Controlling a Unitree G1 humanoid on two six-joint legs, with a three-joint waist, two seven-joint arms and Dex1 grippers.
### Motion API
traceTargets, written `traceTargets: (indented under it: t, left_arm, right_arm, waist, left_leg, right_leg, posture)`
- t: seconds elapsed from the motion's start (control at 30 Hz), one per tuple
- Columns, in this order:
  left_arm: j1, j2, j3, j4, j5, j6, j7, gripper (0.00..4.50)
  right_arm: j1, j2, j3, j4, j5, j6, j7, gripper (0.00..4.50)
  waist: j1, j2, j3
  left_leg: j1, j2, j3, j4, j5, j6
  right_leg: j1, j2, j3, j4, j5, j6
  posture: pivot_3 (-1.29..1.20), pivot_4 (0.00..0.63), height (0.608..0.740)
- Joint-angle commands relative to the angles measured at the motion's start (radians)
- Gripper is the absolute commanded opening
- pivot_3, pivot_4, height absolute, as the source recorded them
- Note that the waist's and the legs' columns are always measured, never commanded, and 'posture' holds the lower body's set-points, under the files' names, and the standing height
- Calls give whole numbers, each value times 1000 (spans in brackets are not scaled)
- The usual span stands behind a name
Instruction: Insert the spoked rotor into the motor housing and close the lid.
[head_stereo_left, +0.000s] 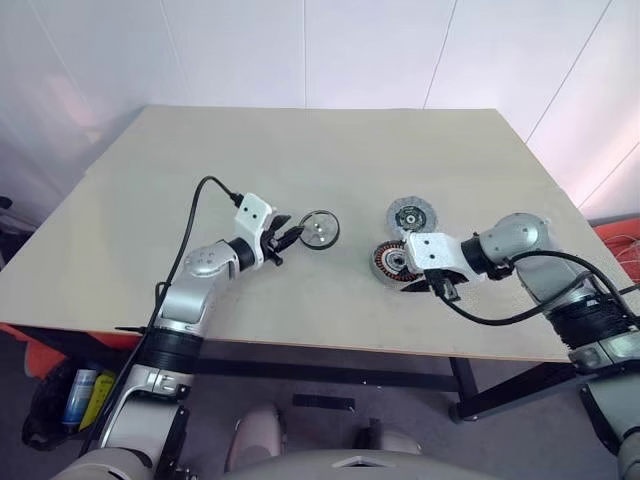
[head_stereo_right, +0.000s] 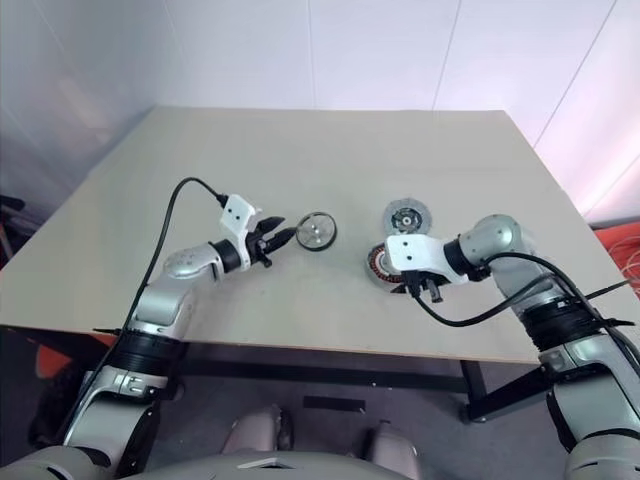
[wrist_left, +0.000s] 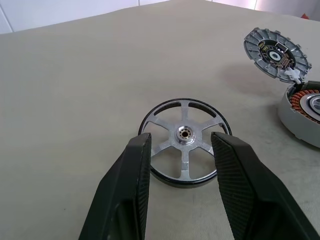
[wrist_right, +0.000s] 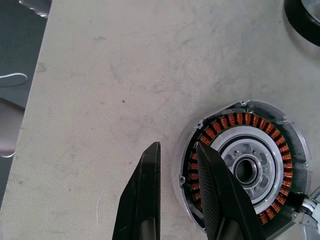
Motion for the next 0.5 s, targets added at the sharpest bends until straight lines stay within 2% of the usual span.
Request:
traceTargets:
  t: [0.03, 0.47, 0.5]
  left_arm:
    - [-12, 8, 16, -24, -4, -23, 2, 1999]
    - [-10, 11, 17, -28, -5, -21, 5, 1999]
    - [-10, 10, 17, -29, -4, -21, 5, 1999]
  right_arm:
    - [-34, 6, -2, 20, -8, -28, 5, 1222]
    - [-18, 21, 8, 55, -30, -52, 1, 1222]
    - [-18, 21, 9, 57, -32, -54, 0, 1047]
  waist:
    - [0, 0, 0]
    - [0, 0, 0]
    - [0, 0, 0]
  left_leg:
    - [0, 0, 0, 0, 0, 0]
    - [0, 0, 0, 1, 0, 0]
    - [0, 0, 0, 1, 0, 0]
  right_leg:
    - [0, 0, 0, 0, 0, 0]
    - [1, 0, 0, 1, 0, 0]
    - [1, 0, 0, 1, 0, 0]
  posture:
    - [0, 0, 740]
    - [0, 0, 740]
    - [0, 0, 740]
